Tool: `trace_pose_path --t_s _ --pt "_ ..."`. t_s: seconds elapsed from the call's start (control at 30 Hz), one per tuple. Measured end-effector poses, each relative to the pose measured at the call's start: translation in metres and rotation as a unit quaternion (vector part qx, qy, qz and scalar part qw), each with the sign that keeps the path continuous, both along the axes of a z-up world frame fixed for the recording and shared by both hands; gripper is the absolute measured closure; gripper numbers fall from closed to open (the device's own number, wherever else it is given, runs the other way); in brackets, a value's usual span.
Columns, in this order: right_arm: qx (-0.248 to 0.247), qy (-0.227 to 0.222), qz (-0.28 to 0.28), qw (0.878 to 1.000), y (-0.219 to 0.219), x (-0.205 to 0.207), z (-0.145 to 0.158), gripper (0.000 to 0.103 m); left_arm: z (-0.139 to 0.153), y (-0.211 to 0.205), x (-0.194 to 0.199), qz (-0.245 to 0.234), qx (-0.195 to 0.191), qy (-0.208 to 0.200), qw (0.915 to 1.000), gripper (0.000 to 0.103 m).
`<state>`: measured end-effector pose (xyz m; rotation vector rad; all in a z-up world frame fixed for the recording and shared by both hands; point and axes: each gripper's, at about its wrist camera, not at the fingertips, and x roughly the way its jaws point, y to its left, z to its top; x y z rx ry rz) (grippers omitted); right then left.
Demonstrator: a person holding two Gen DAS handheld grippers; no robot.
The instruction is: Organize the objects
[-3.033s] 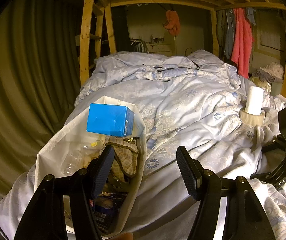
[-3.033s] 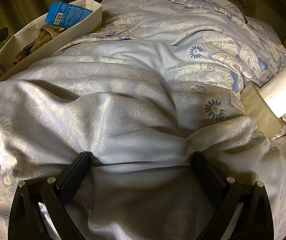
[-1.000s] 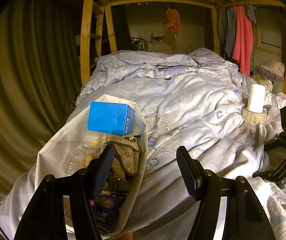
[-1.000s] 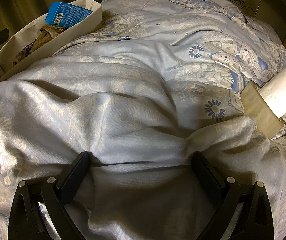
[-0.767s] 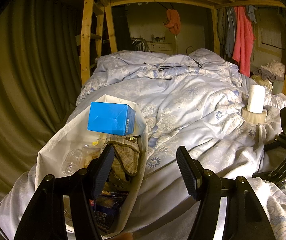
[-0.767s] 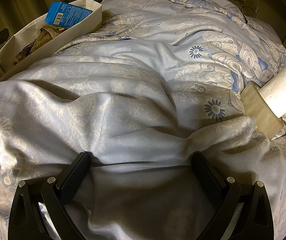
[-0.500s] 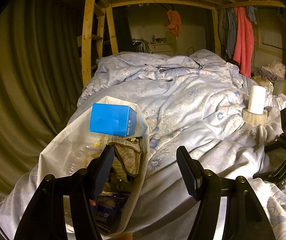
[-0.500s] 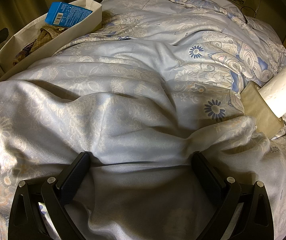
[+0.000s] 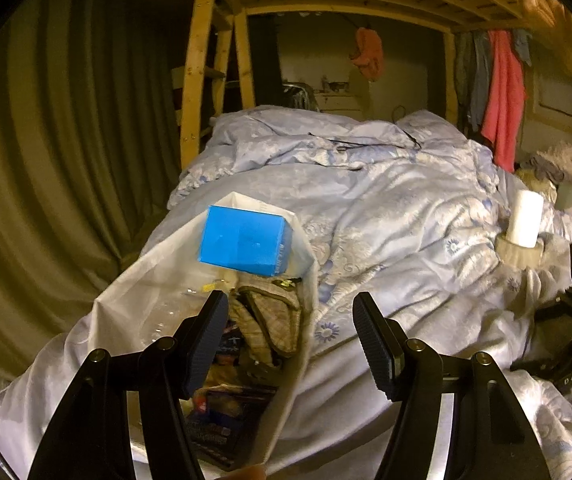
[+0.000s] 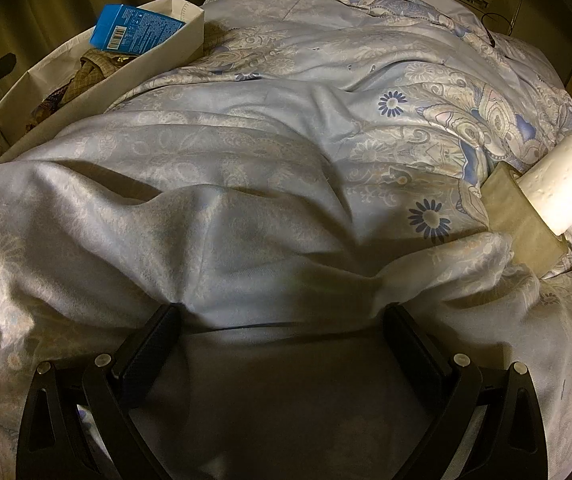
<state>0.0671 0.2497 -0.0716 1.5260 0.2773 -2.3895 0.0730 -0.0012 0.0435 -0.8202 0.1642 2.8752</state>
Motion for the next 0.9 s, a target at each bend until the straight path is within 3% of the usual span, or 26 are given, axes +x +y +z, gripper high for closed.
trace_pose_path --t_s 0.17,0.53,0.7,0.9 --pt "0.000 0.000 0.000 1.000 0.000 0.000 0.000 0.000 0.004 -0.007 0.002 0.019 -0.001 0.012 0.9997 0.039" --pt "-0.001 0.000 -0.002 1.000 0.000 0.000 0.000 0.000 0.012 -0.022 0.004 0.097 -0.042 0.039 0.9937 0.041" --pt "-0.002 -0.001 -0.003 1.000 0.001 0.000 0.000 0.000 0.022 -0.041 0.011 0.092 -0.004 0.043 0.9949 0.038" --pt "-0.006 -0.003 -0.004 1.000 0.001 -0.001 0.000 0.000 0.027 -0.045 0.018 0.084 -0.002 0.051 0.9951 0.038"
